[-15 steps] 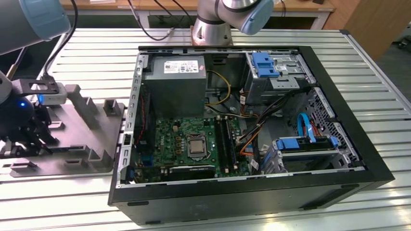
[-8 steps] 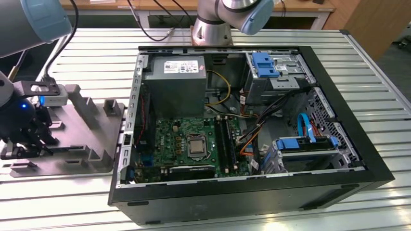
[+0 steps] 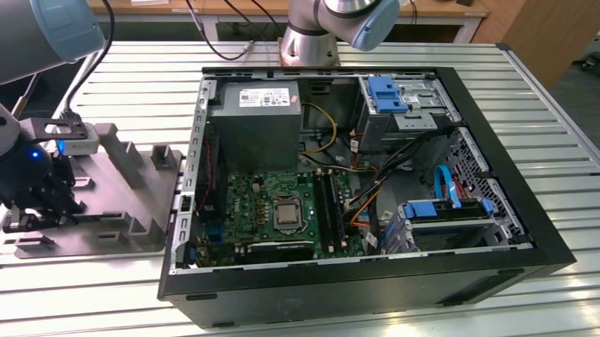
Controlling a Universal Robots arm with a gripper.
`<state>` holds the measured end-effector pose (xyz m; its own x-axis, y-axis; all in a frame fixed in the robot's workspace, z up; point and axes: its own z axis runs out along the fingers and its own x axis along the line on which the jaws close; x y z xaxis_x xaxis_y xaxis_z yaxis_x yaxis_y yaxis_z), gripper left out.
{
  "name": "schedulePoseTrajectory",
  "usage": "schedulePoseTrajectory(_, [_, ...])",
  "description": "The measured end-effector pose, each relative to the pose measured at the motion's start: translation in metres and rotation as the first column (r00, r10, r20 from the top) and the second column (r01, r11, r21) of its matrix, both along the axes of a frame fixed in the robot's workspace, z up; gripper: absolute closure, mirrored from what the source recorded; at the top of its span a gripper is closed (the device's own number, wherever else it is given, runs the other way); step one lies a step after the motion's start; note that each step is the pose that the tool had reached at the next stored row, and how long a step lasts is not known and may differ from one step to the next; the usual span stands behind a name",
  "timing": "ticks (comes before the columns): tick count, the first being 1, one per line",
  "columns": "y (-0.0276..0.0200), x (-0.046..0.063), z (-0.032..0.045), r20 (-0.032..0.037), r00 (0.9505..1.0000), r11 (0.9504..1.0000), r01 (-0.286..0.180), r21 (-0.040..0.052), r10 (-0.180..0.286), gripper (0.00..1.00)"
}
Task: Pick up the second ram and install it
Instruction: 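Pick up the second ram and move it above second insertion slot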
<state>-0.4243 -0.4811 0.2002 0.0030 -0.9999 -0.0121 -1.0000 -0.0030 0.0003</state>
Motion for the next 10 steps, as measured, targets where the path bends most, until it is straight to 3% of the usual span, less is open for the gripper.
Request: schedulePoseTrajectory(10, [0.0016, 0.0, -0.0006, -0.0001, 1.0, 1.0, 0.0, 0.0, 0.0, 0.73])
